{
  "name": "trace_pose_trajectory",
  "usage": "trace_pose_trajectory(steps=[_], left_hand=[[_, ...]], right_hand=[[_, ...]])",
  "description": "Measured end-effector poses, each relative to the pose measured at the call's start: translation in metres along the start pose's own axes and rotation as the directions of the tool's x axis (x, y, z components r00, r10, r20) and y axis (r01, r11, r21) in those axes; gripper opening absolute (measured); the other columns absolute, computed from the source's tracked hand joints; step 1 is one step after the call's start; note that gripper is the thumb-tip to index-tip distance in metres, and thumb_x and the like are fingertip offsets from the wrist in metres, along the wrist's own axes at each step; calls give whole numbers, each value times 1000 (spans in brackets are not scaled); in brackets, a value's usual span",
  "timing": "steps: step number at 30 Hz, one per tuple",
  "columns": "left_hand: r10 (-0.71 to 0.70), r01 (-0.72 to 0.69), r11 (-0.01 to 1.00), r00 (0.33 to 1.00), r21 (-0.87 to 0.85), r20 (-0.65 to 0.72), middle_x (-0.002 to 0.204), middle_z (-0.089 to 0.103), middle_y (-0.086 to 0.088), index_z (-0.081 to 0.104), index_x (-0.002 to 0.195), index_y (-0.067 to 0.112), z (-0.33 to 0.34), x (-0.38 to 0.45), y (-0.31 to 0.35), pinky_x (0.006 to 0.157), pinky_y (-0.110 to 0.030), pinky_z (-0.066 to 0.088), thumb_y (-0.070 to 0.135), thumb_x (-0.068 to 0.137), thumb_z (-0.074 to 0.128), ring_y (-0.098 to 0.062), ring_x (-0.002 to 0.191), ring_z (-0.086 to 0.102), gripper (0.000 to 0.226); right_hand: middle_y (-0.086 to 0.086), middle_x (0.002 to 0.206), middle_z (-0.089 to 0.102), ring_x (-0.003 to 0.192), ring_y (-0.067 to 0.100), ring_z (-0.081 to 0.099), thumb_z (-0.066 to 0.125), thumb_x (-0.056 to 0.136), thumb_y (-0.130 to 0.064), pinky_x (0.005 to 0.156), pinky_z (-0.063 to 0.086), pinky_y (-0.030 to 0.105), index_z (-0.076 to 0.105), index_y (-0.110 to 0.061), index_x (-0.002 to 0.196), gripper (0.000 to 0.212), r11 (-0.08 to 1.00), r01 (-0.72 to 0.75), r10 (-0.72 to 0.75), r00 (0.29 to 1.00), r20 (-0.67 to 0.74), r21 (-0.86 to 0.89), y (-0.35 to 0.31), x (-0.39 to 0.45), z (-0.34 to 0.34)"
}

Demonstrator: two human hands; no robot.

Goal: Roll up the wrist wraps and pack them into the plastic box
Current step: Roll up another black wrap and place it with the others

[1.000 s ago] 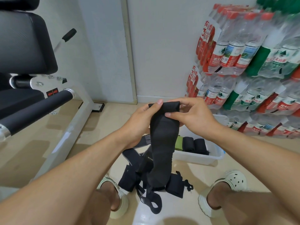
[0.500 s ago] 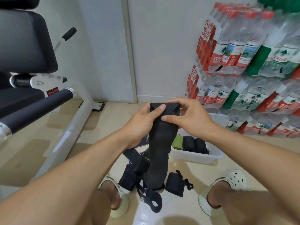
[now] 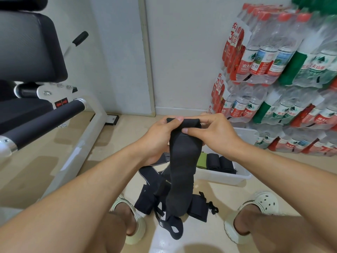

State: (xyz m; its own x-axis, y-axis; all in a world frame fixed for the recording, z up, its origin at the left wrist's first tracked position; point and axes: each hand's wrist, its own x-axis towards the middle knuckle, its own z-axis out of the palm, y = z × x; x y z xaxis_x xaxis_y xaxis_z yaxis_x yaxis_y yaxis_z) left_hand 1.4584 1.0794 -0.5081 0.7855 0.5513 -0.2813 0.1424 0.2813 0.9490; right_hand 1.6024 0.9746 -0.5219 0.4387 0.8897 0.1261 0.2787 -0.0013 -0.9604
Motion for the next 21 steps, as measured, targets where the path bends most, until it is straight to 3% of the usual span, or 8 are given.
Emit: trace_pose_trajectory(steps=[4, 8, 11, 14, 18, 21], left_hand=[[7, -7, 1000, 1000, -27, -16, 118, 71, -11, 56, 132, 13, -4, 2, -1, 82, -40, 59, 21, 102, 59, -17, 94, 73, 31], [27, -27, 999, 1000, -26, -2, 121, 70, -13, 53, 135, 17, -9, 4, -2, 88, -42, 59, 15, 99, 63, -20, 94, 74, 37], [63, -63, 998, 998, -18, -16, 115, 71, -8, 53, 137, 17, -12, 6, -4, 88, -41, 60, 5, 96, 66, -23, 97, 74, 45], [110, -111, 994, 993, -5, -36, 116, 73, -14, 54, 138, 15, -14, 9, -7, 84, -36, 61, -5, 90, 69, -22, 97, 73, 54], [130, -130, 992, 989, 1, -64, 115, 74, -15, 58, 132, 19, -11, 10, -9, 88, -38, 59, -4, 86, 74, -24, 100, 73, 54], [113, -114, 993, 992, -14, -60, 112, 76, -8, 61, 128, 15, -7, 6, -7, 85, -34, 60, 6, 91, 73, -21, 102, 73, 40]], right_hand=[[-4, 98, 79, 88, 22, 76, 81, 86, -16, 70, 63, 30, 78, -36, 111, 33, 1000, -8, 9, 999, 37, -24, 2, 1, 0], [-6, 93, 79, 91, 12, 76, 81, 85, -16, 70, 59, 24, 73, -31, 119, 38, 989, -106, 94, 989, 110, 104, -1, 4, -8], [-1, 104, 78, 105, 20, 74, 80, 79, -23, 89, 61, 38, 67, -25, 132, 54, 960, -208, 175, 968, 178, 188, 0, 7, -15], [4, 115, 76, 110, 24, 72, 77, 87, -21, 97, 58, 48, 70, -21, 128, 42, 970, -208, 178, 960, 215, 125, 2, 6, -15], [2, 112, 76, 102, 22, 74, 76, 90, -19, 87, 62, 47, 74, -21, 120, 31, 986, -149, 138, 982, 132, 79, 5, 4, -12], [4, 106, 76, 90, 20, 76, 77, 88, -11, 78, 63, 40, 76, -21, 112, 25, 987, -109, 106, 994, 29, 120, 4, 6, -11]])
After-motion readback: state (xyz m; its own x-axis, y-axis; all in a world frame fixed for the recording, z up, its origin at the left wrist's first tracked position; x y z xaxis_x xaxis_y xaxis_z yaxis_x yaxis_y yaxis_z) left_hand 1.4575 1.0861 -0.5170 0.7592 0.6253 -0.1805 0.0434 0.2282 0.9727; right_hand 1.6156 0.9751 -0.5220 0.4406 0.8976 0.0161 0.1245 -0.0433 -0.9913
